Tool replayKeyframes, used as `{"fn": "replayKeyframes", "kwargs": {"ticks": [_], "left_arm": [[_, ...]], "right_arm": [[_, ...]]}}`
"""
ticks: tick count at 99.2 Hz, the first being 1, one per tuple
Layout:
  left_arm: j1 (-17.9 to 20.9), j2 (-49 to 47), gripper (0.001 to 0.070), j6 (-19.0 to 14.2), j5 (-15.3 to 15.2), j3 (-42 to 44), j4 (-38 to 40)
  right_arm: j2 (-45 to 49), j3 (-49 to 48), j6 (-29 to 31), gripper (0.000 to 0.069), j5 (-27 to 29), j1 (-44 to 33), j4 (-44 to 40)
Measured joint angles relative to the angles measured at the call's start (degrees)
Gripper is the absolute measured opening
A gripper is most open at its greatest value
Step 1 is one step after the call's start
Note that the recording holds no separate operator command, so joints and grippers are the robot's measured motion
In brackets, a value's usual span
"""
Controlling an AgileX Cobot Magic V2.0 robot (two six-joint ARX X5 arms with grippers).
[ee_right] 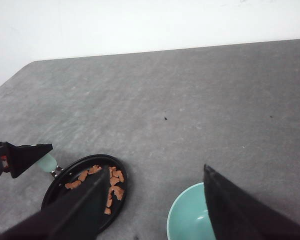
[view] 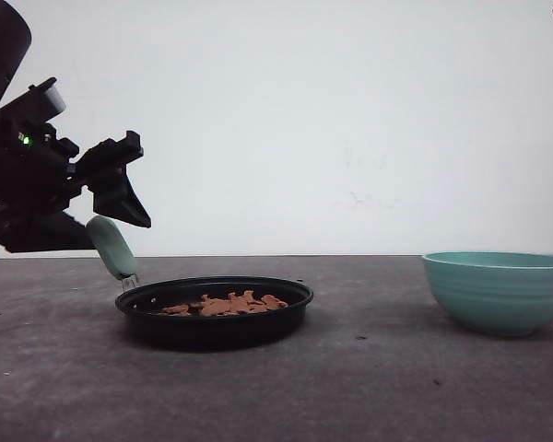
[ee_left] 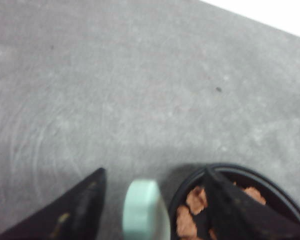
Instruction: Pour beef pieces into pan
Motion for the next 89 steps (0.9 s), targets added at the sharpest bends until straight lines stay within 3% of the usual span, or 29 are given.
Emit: {"fn": "replayKeyframes", "kwargs": {"ticks": [19,30,40,63,89], "left_arm": [[0.9,-7.2,0.0398,0.4,0.4,0.0,-3.8],[0.9,-15.4,0.0398,3.3,0.4,0.0,-6.8],[0.9,-24.6,0.0398,5.9,0.5,0.0,-12.6],[-0.9,-45.4,0.0398,7.0,2.2,0.0,-26.1],[-1.1,-57.3,0.0394,8.5,2.1,0.0,-39.1]], "right_arm": [[0.0,0.0,-1.7,0.0361,1.7,0.0,0.0],[0.0,0.0,-2.9,0.0361,3.0,0.0,0.0],[0.0,0.0,-3.8,0.0361,3.3,0.0,0.0],[0.0,0.0,-5.1,0.0361,4.3,0.0,0.0],[0.0,0.0,-5.5,0.0356,4.3,0.0,0.2]]}}
